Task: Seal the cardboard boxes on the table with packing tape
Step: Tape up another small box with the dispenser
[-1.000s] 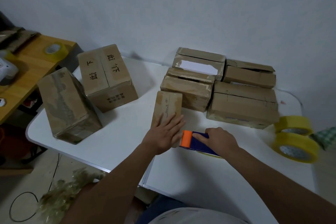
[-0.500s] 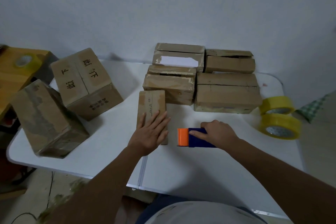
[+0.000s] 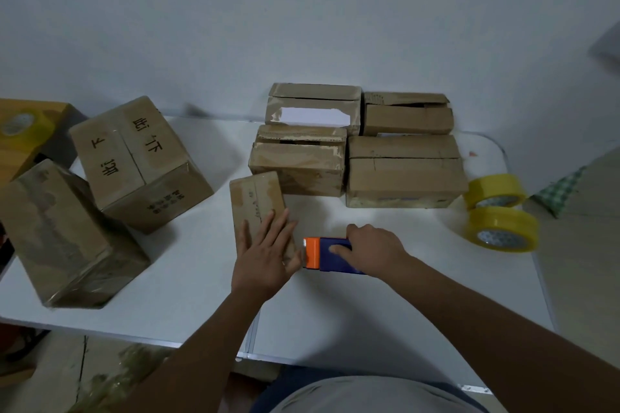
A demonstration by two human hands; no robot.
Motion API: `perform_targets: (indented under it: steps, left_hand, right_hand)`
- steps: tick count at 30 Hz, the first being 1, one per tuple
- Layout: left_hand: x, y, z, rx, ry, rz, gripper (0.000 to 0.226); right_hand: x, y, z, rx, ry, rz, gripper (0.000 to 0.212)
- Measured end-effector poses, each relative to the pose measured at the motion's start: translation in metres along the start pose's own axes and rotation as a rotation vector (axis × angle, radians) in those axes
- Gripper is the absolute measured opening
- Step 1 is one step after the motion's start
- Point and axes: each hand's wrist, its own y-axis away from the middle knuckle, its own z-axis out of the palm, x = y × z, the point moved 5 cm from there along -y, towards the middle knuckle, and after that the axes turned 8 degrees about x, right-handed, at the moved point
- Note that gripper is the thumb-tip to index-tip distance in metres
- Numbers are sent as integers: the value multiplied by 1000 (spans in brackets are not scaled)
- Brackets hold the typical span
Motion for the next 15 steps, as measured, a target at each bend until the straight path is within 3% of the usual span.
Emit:
perform_targets:
  steps: [3, 7, 10, 12, 15]
  left_hand:
    - [0, 0, -2, -9, -2, -9, 74]
    - [-1, 2, 0, -13, -3, -14, 72]
    - [-2, 0, 1, -32, -6, 1, 70]
    - [-2, 0, 0, -48, 30, 9, 69]
    - [-5, -1, -4, -67, 154, -21, 62]
  right_hand:
    - [-9, -7, 10, -9, -4, 20, 48]
    - [40, -15, 10, -98, 112, 234, 44]
    - [59, -14, 13, -20, 104, 304, 48]
    - [44, -15, 19, 88, 61, 289, 47]
    - [12, -17, 38, 60, -170, 239, 37]
